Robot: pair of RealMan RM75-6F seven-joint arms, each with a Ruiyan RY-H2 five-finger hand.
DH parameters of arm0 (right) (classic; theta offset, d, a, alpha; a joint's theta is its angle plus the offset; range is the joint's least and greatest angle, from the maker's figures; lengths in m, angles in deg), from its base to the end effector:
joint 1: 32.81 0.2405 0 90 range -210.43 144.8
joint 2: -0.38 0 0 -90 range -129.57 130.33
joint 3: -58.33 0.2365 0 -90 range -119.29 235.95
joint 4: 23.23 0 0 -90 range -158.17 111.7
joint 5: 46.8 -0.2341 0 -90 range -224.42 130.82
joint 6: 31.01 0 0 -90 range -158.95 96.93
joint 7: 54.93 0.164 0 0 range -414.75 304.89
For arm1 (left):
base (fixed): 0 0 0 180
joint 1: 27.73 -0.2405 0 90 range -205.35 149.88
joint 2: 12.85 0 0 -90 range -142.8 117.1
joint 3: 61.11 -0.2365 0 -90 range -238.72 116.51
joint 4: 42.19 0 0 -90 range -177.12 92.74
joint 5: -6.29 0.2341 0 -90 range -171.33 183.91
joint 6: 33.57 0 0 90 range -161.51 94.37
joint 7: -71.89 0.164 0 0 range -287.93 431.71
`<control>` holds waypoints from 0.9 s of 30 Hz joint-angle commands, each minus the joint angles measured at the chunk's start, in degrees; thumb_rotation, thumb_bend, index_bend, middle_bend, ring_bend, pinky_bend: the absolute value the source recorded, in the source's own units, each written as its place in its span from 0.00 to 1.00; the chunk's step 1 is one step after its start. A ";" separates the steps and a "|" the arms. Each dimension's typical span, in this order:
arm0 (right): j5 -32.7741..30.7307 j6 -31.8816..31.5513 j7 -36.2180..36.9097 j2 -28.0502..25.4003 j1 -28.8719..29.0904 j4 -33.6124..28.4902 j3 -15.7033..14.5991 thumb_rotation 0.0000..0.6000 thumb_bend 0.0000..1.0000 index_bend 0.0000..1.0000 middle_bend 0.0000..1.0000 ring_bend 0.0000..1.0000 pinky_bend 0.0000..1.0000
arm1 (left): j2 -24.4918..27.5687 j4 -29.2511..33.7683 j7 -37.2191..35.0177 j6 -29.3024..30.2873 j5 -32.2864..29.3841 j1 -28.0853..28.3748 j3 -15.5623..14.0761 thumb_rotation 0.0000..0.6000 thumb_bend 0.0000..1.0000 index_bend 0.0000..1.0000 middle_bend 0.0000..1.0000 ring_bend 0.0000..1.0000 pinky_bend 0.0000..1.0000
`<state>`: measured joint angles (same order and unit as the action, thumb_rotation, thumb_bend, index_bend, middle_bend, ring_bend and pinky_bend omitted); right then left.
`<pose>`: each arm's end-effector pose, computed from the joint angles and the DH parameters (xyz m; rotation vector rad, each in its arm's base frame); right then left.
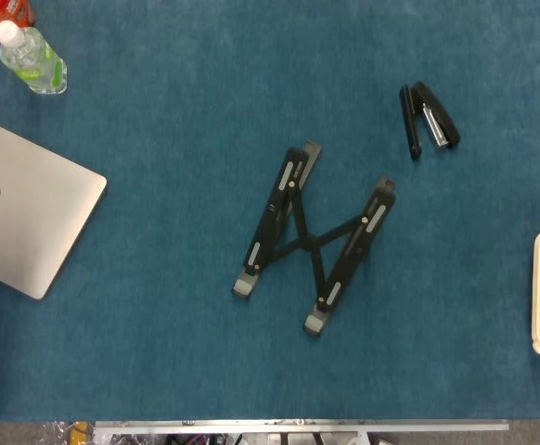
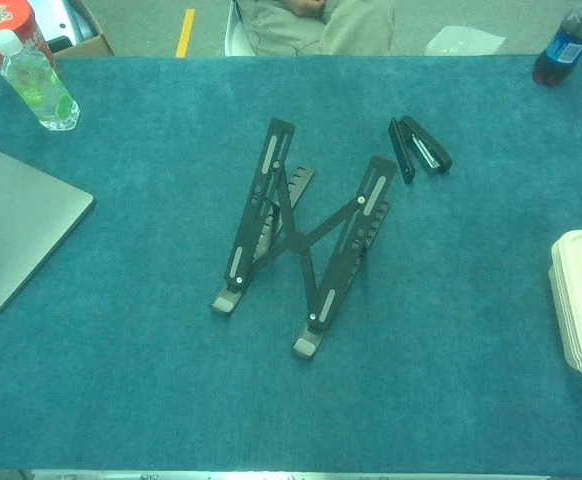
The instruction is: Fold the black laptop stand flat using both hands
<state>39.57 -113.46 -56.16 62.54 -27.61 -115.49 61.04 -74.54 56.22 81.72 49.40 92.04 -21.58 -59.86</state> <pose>-0.3080 -0.2029 0.1318 1.4367 -0.8878 0.8433 -0.2846 0.1994 0.1209 -1.4764 -0.8524 -0.8025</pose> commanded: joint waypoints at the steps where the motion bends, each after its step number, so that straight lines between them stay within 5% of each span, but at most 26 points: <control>1: -0.05 -0.02 0.08 0.03 -0.05 0.06 -0.03 1.00 0.16 0.02 0.12 0.04 0.07 | -0.16 -0.06 -0.03 -0.02 -0.01 0.05 0.05 1.00 0.33 0.33 0.35 0.26 0.26; 20: 2.96 1.42 5.17 -1.49 2.06 -0.43 0.01 1.00 0.16 0.02 0.12 0.04 0.07 | -0.13 0.32 -1.57 -2.87 2.18 2.60 -0.08 1.00 0.33 0.33 0.35 0.26 0.26; 27: 7.54 6.24 18.65 -3.25 7.23 -2.13 -0.19 1.00 0.16 0.02 0.12 0.04 0.07 | 0.35 1.99 -0.90 -4.43 2.10 3.85 0.11 1.00 0.33 0.33 0.35 0.26 0.26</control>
<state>44.85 -109.67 -43.46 60.26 -23.03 -116.68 60.93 -74.18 58.21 80.81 44.99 94.14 -17.74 -59.76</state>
